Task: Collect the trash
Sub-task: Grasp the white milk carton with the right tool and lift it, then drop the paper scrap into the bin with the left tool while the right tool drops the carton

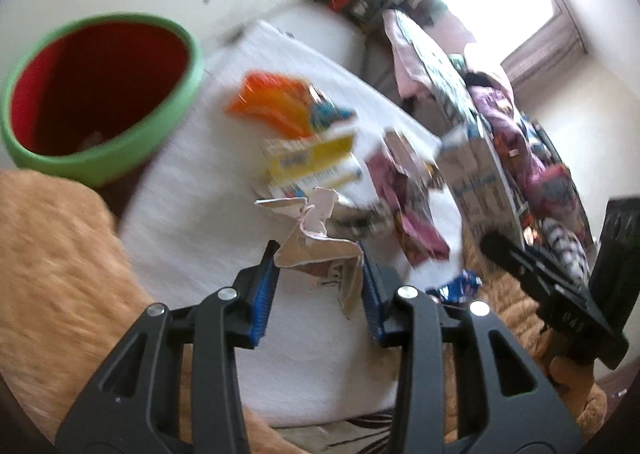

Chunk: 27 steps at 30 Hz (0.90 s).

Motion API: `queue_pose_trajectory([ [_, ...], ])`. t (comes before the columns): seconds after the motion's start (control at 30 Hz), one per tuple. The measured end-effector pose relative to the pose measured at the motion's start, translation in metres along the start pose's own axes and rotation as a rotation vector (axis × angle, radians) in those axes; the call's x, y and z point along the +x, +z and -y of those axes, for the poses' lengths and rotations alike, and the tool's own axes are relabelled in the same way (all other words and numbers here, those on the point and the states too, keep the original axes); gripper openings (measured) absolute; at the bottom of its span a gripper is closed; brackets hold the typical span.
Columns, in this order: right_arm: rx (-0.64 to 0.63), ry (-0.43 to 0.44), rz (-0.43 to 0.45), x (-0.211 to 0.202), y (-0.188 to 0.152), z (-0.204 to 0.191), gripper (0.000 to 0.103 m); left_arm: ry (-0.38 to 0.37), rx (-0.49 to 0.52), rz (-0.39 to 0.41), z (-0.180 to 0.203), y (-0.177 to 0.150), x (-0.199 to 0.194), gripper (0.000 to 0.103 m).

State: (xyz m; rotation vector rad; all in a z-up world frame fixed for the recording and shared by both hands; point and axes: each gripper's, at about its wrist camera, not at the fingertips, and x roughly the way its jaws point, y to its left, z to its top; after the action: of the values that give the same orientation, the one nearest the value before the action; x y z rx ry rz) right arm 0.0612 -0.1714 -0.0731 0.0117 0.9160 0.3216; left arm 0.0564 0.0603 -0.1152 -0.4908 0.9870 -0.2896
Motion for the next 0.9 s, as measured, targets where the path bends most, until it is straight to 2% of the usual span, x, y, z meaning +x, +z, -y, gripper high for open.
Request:
queue_pose_trajectory([
  [0.17,0.023,0.04,-0.016,0.007,0.01,-0.007,0.064,0.036,-0.057,0.102,-0.027,0.025,-0.03,0.037],
  [0.5,0.035,0.191,-0.096,0.044,0.042,-0.055,0.064,0.14,-0.162,0.216,-0.086,0.065,-0.061,0.037],
  [0.73,0.07,0.287,-0.178,0.087,0.072,-0.103,0.064,0.21,-0.219,0.233,-0.123,0.077,-0.069,0.037],
  [0.9,0.017,0.264,-0.184,0.112,0.091,-0.142,0.064,0.256,-0.203,0.225,-0.132,0.075,-0.068,0.037],
])
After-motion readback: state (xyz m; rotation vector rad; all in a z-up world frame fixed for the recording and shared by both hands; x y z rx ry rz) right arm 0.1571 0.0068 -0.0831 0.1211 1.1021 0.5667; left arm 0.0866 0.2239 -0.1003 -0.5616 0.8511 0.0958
